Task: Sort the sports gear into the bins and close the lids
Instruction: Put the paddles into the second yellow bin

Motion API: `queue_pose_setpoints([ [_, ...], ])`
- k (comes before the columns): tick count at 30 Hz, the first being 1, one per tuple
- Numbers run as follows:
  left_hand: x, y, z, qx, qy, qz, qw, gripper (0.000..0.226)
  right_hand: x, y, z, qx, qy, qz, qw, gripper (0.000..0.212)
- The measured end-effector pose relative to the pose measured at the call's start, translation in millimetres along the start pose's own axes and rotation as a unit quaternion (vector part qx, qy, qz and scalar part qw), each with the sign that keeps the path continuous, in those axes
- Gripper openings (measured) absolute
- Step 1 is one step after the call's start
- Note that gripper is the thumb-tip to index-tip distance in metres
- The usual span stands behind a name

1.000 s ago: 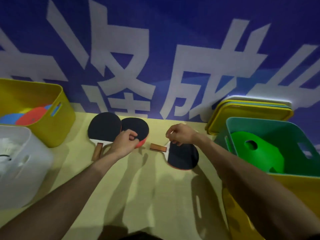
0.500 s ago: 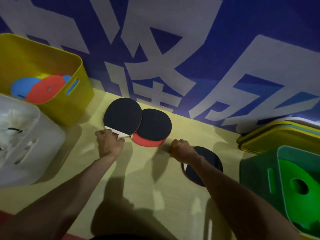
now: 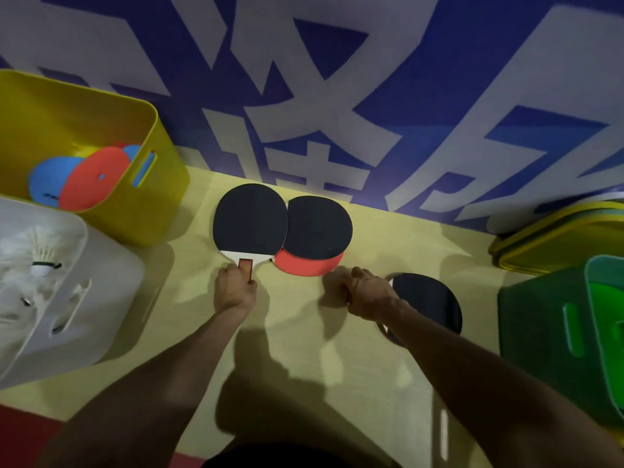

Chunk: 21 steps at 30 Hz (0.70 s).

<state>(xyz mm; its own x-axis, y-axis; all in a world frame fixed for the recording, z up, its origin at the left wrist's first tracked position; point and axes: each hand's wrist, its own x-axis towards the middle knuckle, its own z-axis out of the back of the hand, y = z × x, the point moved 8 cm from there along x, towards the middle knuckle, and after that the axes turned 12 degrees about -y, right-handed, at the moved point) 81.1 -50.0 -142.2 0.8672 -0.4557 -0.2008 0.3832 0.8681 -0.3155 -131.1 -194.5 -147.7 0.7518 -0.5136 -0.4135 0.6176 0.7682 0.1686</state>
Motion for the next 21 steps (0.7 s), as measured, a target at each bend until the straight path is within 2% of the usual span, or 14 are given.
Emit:
queue_pose_setpoints([
  [3, -9.2, 6.1, 8.3, -0.055, 0.019, 0.073, 0.996, 0.029, -4.0, 5.7, 9.0, -0.056, 0.001, 0.011, 0.998, 0.049],
  [7, -17.6, 8.2, 21.0, -0.141, 0.05, 0.125, 0.981, 0.032, -15.5, 15.1, 29.2, -0.09, -0.001, 0.02, 0.996, 0.046],
  [12, -52.2, 11.4, 29.1, -0.344, 0.105, 0.208, 0.91, 0.024, -42.1, 4.6, 76.0, -0.075, -0.059, -0.029, 0.995, 0.037],
  [16, -88.7, -3.9, 38.0, -0.395, 0.124, 0.176, 0.893, 0.017, -74.8, -17.7, 113.7, -0.006, -0.091, -0.095, 0.991, 0.033],
  [21, -120.9, -38.9, 57.7, -0.415, 0.125, 0.102, 0.895, 0.016, -129.6, -47.7, 162.1, 0.062, -0.22, -0.127, 0.965, 0.025],
])
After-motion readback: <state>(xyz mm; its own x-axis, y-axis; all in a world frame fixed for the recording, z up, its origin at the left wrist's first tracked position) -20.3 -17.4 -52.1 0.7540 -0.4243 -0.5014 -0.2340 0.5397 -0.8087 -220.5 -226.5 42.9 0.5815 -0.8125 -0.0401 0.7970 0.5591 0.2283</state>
